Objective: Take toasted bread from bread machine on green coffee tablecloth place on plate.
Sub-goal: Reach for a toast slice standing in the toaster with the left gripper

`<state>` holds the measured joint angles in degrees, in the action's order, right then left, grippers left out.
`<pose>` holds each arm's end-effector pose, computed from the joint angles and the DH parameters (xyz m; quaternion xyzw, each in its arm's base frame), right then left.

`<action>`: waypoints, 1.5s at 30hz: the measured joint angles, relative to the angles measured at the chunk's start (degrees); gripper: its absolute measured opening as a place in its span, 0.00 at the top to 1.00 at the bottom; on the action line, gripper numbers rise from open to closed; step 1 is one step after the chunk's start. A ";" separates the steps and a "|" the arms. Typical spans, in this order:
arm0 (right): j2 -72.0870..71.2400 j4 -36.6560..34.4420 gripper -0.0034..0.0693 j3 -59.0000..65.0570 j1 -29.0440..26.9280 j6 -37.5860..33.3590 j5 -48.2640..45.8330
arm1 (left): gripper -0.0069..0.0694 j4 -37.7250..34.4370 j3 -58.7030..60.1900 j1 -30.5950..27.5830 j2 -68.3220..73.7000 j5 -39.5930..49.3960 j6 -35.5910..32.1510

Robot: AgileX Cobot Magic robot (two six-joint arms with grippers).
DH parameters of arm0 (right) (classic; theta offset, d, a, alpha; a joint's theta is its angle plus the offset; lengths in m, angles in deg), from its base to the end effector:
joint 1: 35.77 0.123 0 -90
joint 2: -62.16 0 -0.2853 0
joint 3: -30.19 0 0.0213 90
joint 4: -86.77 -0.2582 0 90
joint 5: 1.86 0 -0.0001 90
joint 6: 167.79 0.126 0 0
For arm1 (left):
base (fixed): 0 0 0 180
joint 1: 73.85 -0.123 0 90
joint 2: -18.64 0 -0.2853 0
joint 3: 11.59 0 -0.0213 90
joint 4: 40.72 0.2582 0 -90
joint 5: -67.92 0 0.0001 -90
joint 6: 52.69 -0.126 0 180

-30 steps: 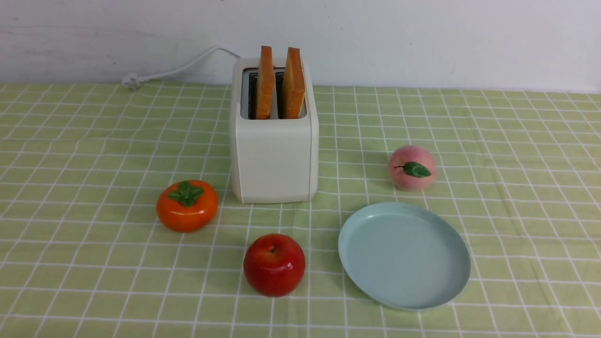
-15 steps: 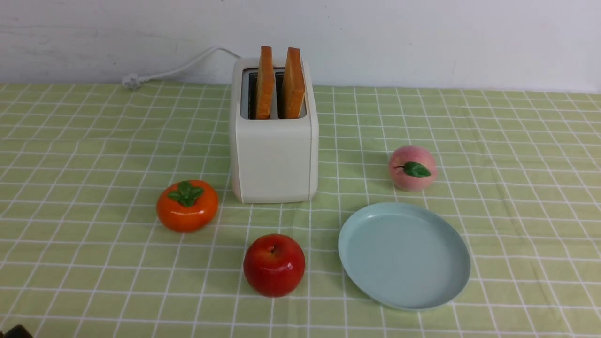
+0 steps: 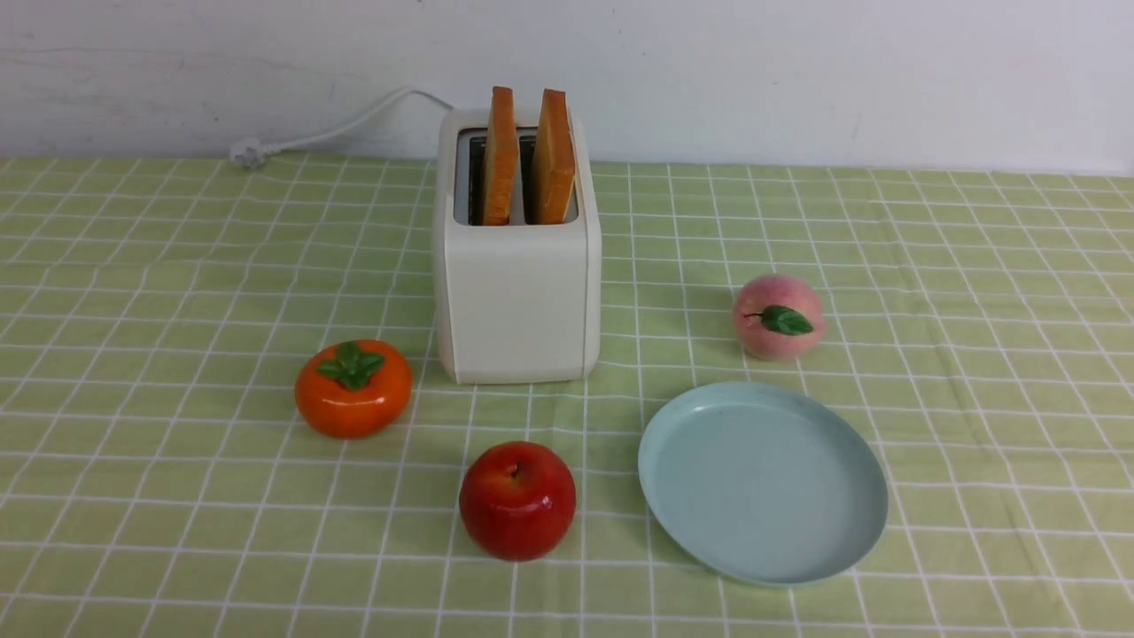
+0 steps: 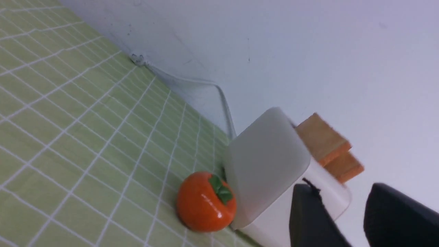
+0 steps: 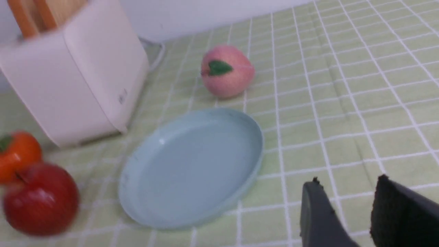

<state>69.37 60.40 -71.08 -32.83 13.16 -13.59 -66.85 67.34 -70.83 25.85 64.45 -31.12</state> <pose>0.0970 0.0164 0.1841 0.1249 0.7353 0.2036 0.6343 0.0982 -0.0019 0.2126 -0.2609 0.6093 -0.3125 0.6805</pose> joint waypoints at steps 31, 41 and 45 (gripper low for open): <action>23.31 -10.44 0.95 -30.88 0.00 -28.13 -16.34 | 0.93 3.91 -30.67 19.03 44.38 -4.66 -22.22; 23.31 -24.44 0.95 -30.88 0.00 -42.37 -17.07 | 0.90 7.13 -40.90 31.88 70.58 -22.50 -30.92; 23.31 -27.32 0.95 -30.88 0.00 -45.10 -18.99 | 0.71 3.40 -47.62 31.95 82.95 -28.75 -34.92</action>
<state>92.68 33.08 -101.96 -32.83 -31.94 -32.58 -63.45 19.71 -38.88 108.80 35.70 -66.04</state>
